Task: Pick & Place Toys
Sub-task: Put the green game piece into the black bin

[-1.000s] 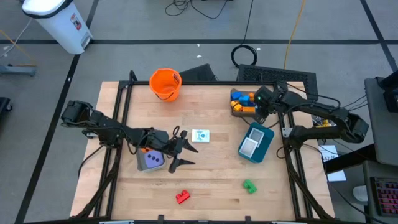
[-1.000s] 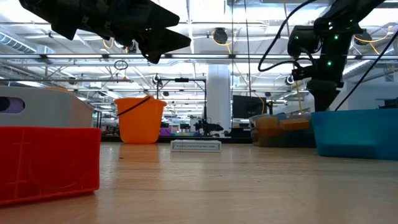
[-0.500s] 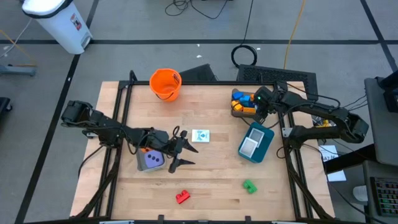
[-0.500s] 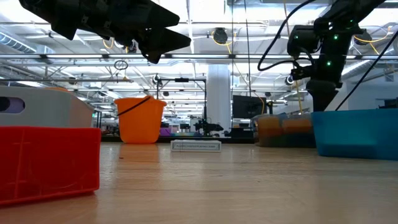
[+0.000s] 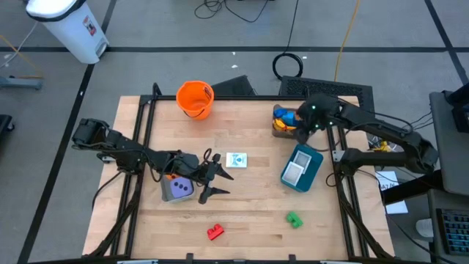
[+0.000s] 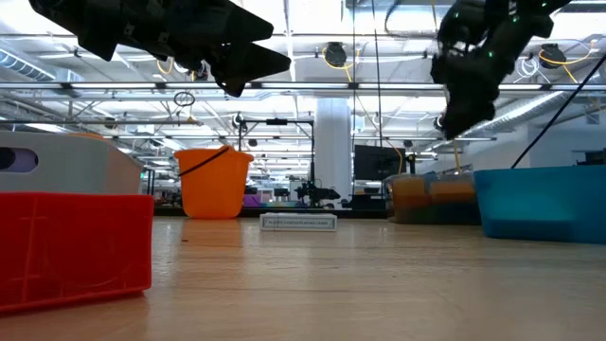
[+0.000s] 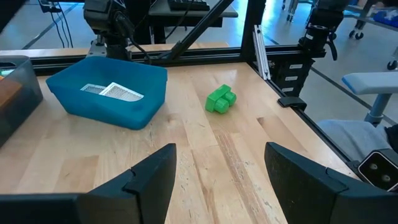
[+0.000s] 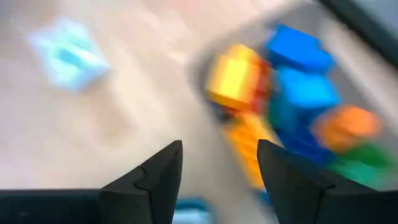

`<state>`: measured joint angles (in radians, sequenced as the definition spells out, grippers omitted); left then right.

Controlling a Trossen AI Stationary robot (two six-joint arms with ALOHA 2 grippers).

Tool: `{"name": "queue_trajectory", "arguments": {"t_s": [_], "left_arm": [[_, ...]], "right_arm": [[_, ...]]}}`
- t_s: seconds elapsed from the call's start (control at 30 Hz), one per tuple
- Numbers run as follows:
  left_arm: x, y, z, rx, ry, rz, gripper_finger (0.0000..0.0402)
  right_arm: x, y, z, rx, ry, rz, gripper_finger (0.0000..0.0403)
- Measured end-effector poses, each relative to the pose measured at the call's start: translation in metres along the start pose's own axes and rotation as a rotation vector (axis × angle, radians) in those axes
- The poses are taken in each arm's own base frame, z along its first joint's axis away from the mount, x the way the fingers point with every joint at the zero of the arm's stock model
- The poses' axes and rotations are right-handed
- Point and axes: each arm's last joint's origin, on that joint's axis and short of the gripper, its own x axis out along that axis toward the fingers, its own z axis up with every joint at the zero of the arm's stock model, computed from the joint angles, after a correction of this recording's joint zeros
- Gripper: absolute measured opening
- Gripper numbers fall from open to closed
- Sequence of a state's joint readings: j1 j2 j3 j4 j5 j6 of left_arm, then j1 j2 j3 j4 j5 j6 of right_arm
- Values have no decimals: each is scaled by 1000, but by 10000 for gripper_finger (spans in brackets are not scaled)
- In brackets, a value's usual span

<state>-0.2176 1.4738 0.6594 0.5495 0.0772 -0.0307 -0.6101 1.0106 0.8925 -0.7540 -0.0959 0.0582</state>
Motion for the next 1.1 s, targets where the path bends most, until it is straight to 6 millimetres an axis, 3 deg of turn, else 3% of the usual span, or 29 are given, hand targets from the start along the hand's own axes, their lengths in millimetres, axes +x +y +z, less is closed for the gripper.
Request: {"name": "queue_trajectory", "arguments": {"t_s": [0.17, 0.3, 0.57, 0.7, 0.87, 1.1], "left_arm": [[0, 0, 0, 0, 0, -1, 253], [0, -1, 0, -1, 0, -2, 253], [0, -7, 0, -4, 1, -22, 253], [1, -13, -1, -15, 3, -44, 253], [1, -23, -1, -18, 5, -75, 253], [0, -36, -2, -47, 8, -114, 253]], "right_arm": [[-14, 18, 8, 104, -112, 338, 200], [-18, 43, 9, 80, -113, 494, 198], [-23, 125, -1, -143, -156, 732, 188], [-26, 169, -18, -267, -207, 770, 179], [-24, 208, -49, -352, -202, 727, 167], [-13, 244, -97, -238, 13, 706, 153]]}}
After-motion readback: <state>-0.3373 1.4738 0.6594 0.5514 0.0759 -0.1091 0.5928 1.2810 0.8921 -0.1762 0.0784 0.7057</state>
